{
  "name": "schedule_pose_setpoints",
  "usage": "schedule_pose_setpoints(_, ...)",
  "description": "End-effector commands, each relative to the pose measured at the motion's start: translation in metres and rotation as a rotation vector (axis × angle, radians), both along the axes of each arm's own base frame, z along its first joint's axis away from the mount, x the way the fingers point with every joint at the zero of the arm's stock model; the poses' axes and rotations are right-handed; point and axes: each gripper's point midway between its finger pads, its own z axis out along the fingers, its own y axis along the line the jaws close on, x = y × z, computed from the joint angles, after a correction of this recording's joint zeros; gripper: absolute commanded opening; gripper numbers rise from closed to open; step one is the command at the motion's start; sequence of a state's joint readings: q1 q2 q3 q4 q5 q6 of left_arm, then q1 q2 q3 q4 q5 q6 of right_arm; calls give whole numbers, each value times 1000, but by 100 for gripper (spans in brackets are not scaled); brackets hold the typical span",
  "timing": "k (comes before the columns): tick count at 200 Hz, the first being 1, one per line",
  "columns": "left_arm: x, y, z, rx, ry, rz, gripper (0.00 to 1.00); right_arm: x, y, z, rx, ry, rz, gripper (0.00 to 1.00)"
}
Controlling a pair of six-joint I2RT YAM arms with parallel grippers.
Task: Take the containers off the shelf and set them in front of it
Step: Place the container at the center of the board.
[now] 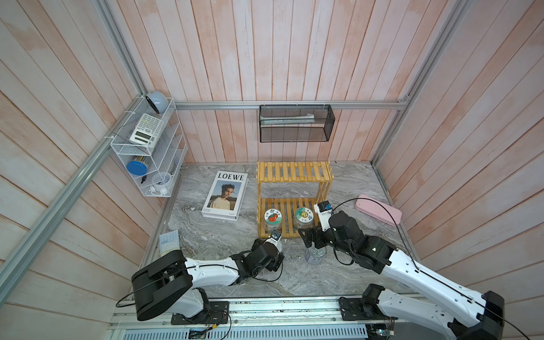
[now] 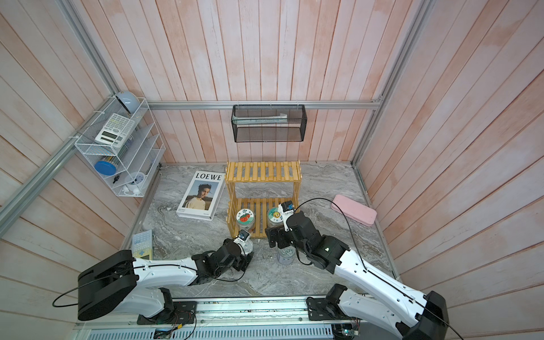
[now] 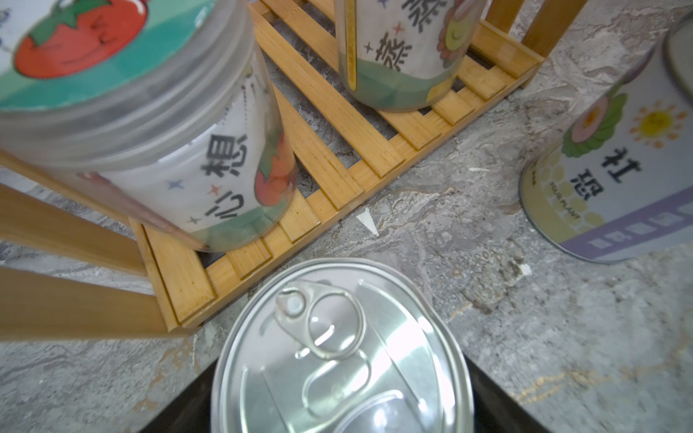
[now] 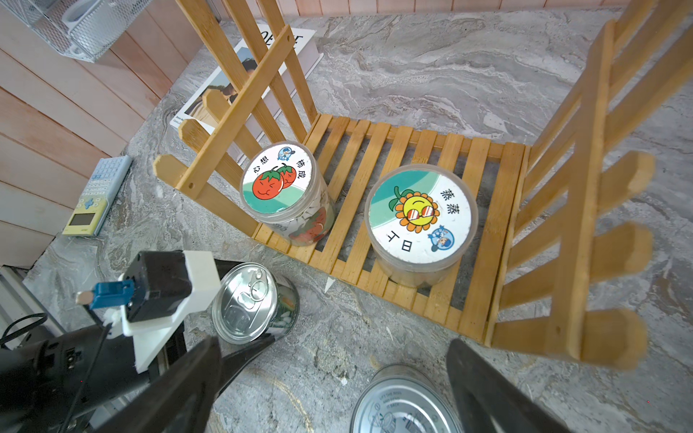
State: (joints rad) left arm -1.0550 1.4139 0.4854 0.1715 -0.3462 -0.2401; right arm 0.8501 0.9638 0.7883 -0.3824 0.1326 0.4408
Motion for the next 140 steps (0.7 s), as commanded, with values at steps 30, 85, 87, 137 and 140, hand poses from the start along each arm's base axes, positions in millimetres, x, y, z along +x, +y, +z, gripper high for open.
schedule_pose_setpoints(30,-2,3,3,-5,0,10,95,17,2,0,-38,50,-84,98)
schedule_pose_setpoints(85,-3,1,16,-39,-10,4,100,30,1,-17,-98,116,-178,98)
schedule_pose_setpoints(87,-3,2,16,-39,-10,5,100,30,1,-17,-101,117,-182,98)
schedule_pose_setpoints(137,-4,5,39,-90,-38,8,100,44,1,-33,-164,130,-244,98)
schedule_pose_setpoints(140,-4,5,41,-94,-40,8,100,46,2,-34,-169,130,-246,98)
